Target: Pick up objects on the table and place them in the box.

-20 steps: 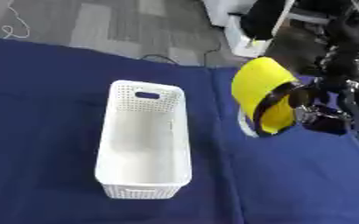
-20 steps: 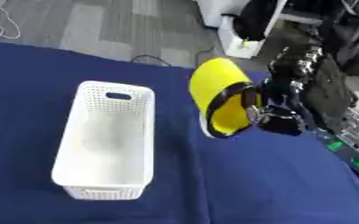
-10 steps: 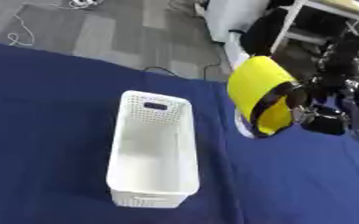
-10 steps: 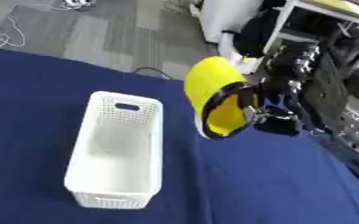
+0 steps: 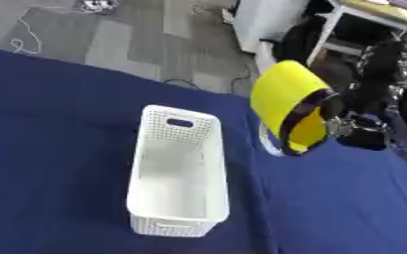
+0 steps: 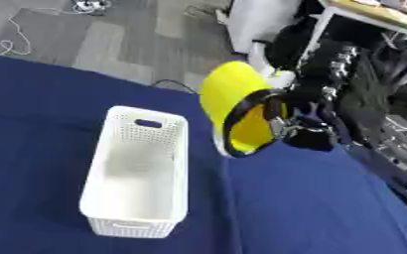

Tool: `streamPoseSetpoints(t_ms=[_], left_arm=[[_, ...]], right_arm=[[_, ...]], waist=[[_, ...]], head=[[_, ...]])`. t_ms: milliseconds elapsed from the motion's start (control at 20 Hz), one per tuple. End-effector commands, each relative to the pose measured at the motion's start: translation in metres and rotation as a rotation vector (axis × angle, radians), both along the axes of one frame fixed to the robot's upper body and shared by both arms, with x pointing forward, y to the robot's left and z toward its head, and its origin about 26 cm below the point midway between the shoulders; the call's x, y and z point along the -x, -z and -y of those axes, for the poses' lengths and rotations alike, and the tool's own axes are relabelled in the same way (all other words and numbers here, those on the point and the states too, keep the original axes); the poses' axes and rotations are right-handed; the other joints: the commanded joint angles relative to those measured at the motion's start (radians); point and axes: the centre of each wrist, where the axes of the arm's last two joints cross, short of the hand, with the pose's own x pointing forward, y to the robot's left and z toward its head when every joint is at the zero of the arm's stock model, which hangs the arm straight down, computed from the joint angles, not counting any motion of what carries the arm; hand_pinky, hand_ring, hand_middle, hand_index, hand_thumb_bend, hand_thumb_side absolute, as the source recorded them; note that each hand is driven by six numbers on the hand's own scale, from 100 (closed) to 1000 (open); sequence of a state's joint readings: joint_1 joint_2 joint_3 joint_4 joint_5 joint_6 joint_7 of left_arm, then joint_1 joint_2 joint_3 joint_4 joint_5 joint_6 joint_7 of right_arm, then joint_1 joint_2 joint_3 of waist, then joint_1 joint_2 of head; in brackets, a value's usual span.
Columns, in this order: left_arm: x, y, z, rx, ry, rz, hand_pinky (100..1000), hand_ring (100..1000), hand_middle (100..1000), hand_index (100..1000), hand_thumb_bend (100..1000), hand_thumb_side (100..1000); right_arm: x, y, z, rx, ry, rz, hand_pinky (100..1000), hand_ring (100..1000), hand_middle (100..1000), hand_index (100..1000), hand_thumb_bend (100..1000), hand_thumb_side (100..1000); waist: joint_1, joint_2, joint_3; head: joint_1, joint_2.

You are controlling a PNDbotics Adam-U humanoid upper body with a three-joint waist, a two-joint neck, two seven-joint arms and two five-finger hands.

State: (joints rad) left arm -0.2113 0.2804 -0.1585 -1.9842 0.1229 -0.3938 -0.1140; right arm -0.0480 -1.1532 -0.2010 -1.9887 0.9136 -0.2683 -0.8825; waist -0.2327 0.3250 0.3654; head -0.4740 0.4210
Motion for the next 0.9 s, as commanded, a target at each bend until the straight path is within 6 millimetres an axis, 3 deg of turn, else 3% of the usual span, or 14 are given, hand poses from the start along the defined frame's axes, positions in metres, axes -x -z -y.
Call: streamPoseSetpoints(t_ms=[50, 450, 900], left_arm=[[0.000, -0.009, 0.002, 0.015, 0.014, 0.023, 792, 539, 693, 806, 100, 822], [-0.003, -0.017, 0.009, 0.037, 0.049, 0.041, 792, 542, 695, 805, 100, 823], [-0.006, -0.025, 0.019, 0.085, 0.078, 0.038, 793, 546, 695, 805, 100, 829]], right_arm=[[0.000, -0.013, -0.003, 0.033, -0.041, 0.011, 100, 100, 100, 131, 100, 603], [-0.002, -0.015, -0.008, 0.042, -0.069, -0.014, 100, 100, 100, 129, 100, 610], [-0.005, -0.006, -0.009, 0.067, -0.073, -0.067, 100, 100, 100, 126, 100, 613]], waist=[[0.007, -0.023, 0.003], [0.007, -0.026, 0.031], [0.007, -0.027, 0.032]], head=[[0.008, -0.019], [0.022, -0.023], [0.039, -0.020]])
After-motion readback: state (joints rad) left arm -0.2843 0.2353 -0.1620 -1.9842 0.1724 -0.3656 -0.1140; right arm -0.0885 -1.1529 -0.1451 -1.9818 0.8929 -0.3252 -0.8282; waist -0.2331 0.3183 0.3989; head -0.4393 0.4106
